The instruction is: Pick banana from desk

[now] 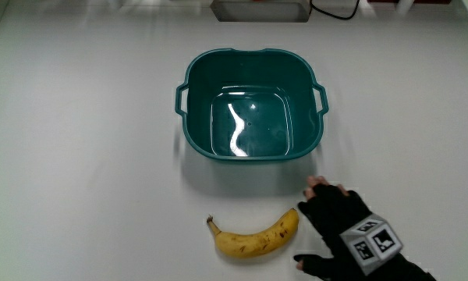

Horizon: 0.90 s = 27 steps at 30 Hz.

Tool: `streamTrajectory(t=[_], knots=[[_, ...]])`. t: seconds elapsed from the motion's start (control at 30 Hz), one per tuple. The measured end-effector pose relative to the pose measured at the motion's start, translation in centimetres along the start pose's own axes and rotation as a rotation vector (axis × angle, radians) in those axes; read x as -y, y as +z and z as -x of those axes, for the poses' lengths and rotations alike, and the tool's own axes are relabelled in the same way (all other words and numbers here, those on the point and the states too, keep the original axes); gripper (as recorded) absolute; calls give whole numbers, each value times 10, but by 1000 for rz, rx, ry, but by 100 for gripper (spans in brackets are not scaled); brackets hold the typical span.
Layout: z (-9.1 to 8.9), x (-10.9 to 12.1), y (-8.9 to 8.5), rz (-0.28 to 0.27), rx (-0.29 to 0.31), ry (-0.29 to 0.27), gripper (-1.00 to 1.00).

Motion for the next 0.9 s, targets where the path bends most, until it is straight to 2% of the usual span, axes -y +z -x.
streamTrajectory(t=[0.3, 0.37, 0.4, 0.47, 0.53, 0.57, 0.67, 0.73, 0.87, 0.9], knots=[[37, -23, -14, 14, -36, 111, 0], [41, -25, -17, 2, -4, 128, 0], [43, -25, -17, 11, -45, 131, 0], [46, -26, -21, -12, -3, 142, 0], [47, -27, -24, -15, 18, 150, 9], [49, -27, -22, -24, -2, 152, 13], [49, -27, -23, -19, -11, 148, 26], [49, -27, -26, -8, -1, 143, 35], [51, -26, -26, -36, -4, 157, 52], [52, -26, -27, -24, -6, 155, 57]])
